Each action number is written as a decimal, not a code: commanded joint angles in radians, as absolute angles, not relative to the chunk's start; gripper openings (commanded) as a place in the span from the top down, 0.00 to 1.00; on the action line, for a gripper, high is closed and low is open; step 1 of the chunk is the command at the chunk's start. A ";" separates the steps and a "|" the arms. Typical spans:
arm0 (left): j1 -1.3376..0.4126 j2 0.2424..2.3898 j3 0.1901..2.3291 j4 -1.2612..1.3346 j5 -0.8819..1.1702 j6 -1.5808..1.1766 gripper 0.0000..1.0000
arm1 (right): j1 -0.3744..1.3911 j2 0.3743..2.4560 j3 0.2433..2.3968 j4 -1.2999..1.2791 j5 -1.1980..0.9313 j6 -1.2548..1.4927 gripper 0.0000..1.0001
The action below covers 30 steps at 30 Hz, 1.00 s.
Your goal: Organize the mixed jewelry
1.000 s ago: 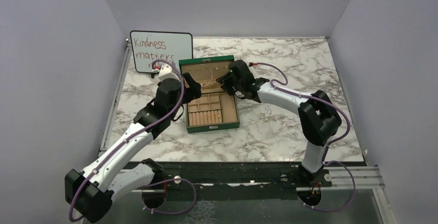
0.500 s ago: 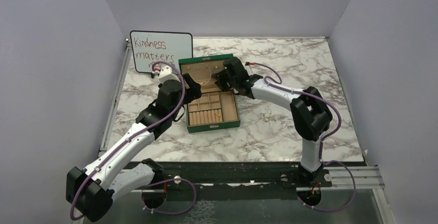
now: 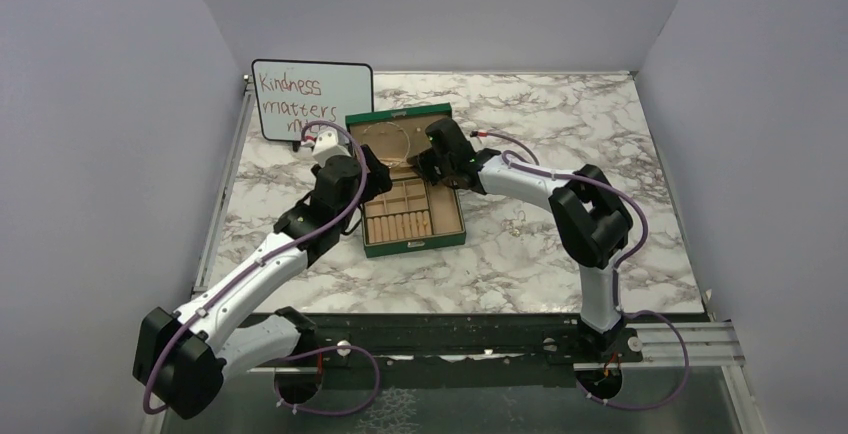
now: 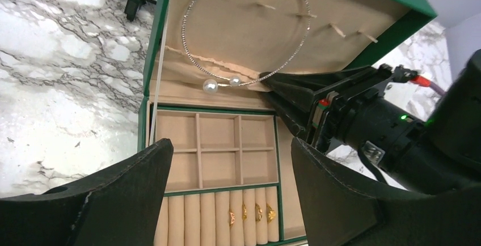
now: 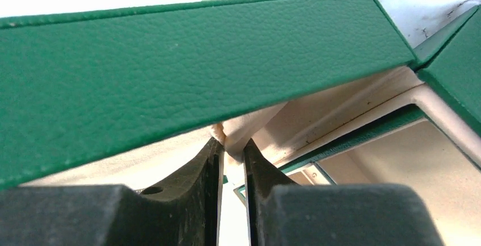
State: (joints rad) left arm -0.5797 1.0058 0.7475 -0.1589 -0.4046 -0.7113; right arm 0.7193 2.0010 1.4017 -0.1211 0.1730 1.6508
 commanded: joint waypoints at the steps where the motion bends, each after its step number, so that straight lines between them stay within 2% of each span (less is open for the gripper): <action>1: -0.575 1.060 0.737 -0.090 -0.374 -0.716 0.23 | 0.719 2.013 1.369 -0.118 0.175 1.666 0.82; 7: -0.567 1.119 0.718 0.029 -0.340 -0.706 0.24 | 0.719 1.998 1.324 -0.077 0.152 1.648 0.99; 17: -0.549 1.265 0.700 0.182 -0.325 -0.689 0.38 | 0.719 1.977 1.280 -0.039 0.113 1.612 0.99; 23: -0.543 1.337 0.702 0.187 -0.428 -0.756 0.38 | 0.719 1.972 1.269 -0.039 0.092 1.591 0.99; 30: -0.509 1.410 0.698 0.294 -0.396 -0.750 0.42 | 0.719 1.967 1.258 -0.015 0.070 1.575 0.99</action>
State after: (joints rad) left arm -0.5304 1.3811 0.7101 0.1898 -0.3843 -0.7410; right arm 0.7181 1.9858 1.2881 0.0212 0.1070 1.6119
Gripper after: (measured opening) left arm 0.603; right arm 0.015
